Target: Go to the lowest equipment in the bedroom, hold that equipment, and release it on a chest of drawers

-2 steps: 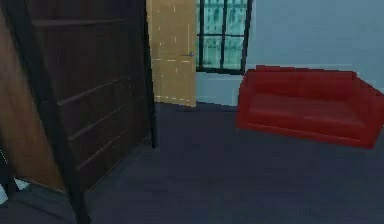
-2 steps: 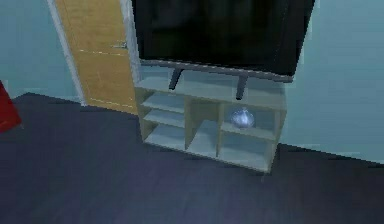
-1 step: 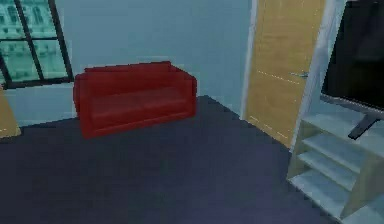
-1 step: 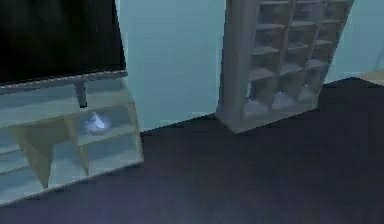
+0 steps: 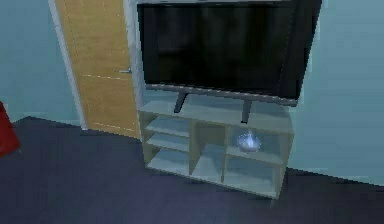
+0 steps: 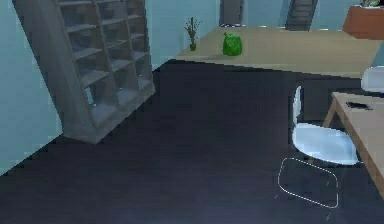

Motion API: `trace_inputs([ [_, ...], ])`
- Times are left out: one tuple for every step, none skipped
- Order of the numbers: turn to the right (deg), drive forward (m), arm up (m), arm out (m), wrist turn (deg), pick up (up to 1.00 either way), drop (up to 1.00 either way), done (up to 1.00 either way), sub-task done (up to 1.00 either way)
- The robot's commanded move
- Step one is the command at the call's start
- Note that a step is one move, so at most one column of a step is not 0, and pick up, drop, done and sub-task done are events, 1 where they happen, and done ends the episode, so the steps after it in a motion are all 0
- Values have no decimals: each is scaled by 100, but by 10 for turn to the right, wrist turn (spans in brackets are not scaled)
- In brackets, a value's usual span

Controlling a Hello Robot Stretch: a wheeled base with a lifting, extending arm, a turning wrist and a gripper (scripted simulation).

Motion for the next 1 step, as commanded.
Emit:
trace_inputs([
  [60, 0, 0, 0, 0, 0, 0, 0, 0],
])
